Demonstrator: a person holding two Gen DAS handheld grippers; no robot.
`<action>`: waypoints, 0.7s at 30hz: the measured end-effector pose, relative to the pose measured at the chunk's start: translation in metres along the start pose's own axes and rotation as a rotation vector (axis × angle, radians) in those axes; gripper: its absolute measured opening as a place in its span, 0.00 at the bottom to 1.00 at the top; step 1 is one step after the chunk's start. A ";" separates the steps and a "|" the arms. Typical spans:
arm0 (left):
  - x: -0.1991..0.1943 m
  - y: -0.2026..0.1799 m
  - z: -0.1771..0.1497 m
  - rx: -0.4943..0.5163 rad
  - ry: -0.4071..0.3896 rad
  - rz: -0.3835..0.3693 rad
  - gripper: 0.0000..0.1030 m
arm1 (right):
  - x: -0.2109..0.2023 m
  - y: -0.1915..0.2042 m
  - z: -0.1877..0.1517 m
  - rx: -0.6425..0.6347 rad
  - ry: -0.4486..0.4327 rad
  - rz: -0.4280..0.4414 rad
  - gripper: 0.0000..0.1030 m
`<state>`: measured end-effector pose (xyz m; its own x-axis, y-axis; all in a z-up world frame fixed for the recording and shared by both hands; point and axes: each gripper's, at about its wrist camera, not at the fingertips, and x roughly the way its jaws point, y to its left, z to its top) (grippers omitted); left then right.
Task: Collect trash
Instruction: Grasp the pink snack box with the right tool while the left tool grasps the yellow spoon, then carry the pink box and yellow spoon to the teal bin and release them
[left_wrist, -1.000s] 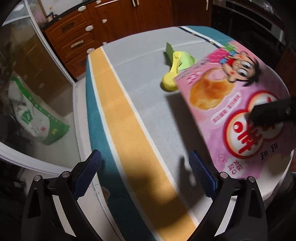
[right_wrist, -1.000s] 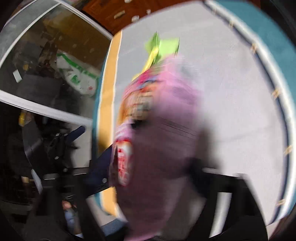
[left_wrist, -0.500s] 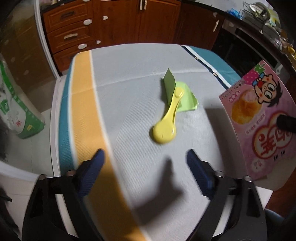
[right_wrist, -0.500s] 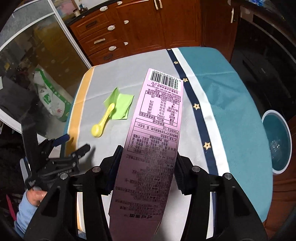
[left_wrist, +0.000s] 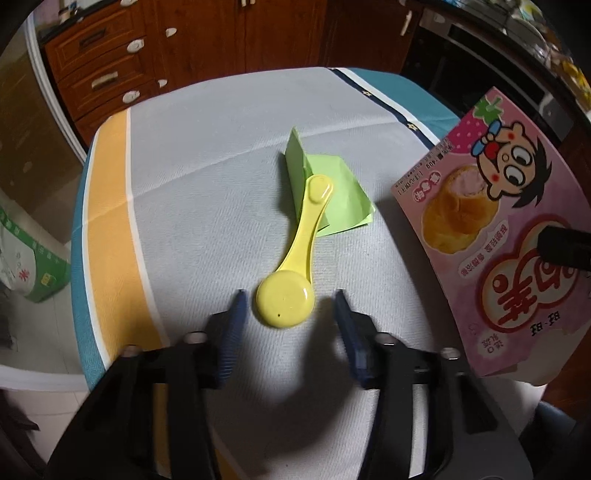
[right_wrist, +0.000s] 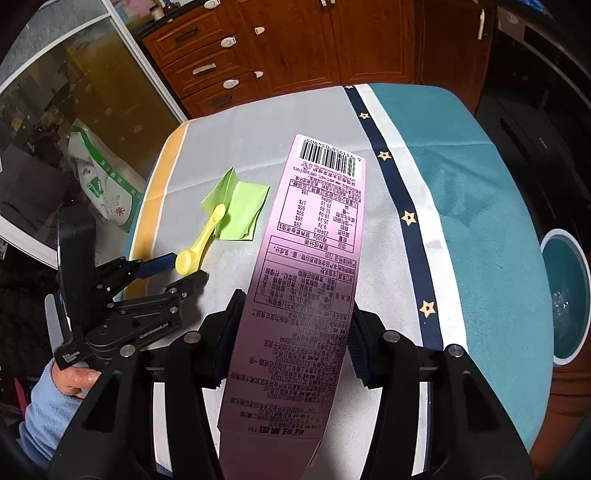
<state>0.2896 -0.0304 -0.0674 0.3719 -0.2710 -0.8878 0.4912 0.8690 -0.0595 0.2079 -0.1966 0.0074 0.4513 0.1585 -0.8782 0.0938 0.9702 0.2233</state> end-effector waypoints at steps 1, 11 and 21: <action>0.000 -0.003 0.000 0.010 -0.001 0.005 0.31 | 0.001 -0.001 0.000 0.002 0.002 0.003 0.47; -0.012 -0.018 0.001 0.016 -0.029 0.063 0.31 | -0.002 -0.009 -0.002 0.022 -0.004 0.031 0.47; -0.055 -0.033 -0.002 0.018 -0.075 0.064 0.31 | -0.030 -0.029 -0.009 0.063 -0.054 0.078 0.47</action>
<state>0.2513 -0.0437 -0.0171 0.4605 -0.2460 -0.8529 0.4782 0.8782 0.0049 0.1834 -0.2274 0.0231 0.5066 0.2211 -0.8333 0.1118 0.9415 0.3178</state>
